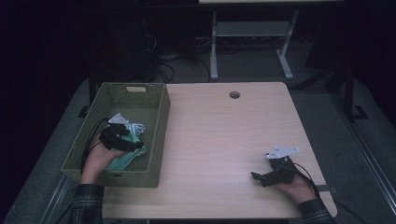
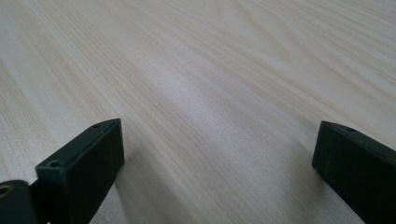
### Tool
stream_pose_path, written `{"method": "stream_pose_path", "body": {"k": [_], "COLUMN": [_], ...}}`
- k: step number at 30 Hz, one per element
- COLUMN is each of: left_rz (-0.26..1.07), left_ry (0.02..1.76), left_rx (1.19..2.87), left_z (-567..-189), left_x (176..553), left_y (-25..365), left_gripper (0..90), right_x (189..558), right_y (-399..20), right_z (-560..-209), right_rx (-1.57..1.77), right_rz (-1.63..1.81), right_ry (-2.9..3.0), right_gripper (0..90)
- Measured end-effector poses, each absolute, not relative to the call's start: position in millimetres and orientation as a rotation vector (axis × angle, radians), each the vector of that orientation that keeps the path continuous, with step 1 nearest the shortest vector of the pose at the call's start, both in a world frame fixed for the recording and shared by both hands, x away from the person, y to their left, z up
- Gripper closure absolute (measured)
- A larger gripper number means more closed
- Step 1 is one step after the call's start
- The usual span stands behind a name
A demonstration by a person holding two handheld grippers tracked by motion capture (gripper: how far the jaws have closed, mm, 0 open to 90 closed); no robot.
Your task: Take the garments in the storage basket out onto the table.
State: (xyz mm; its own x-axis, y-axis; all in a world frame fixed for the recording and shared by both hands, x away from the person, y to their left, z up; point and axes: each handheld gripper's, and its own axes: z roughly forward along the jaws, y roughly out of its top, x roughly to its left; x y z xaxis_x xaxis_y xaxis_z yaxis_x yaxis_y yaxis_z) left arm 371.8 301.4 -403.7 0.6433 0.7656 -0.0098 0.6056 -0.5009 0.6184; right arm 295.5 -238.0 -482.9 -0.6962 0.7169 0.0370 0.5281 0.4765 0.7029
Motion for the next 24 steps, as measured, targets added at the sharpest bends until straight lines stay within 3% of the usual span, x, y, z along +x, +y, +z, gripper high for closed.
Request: {"method": "stream_pose_path", "body": {"k": [24], "left_rz": [0.28], "left_ry": [1.135], "left_rx": [2.534], "left_z": [-428], "left_x": [378], "left_y": [286], "left_gripper": [16.5], "right_x": [295], "right_y": [-238], "right_z": [-483], "right_rx": [1.064], "right_rz": [1.036], "right_ry": [2.463], "right_gripper": [2.0]}}
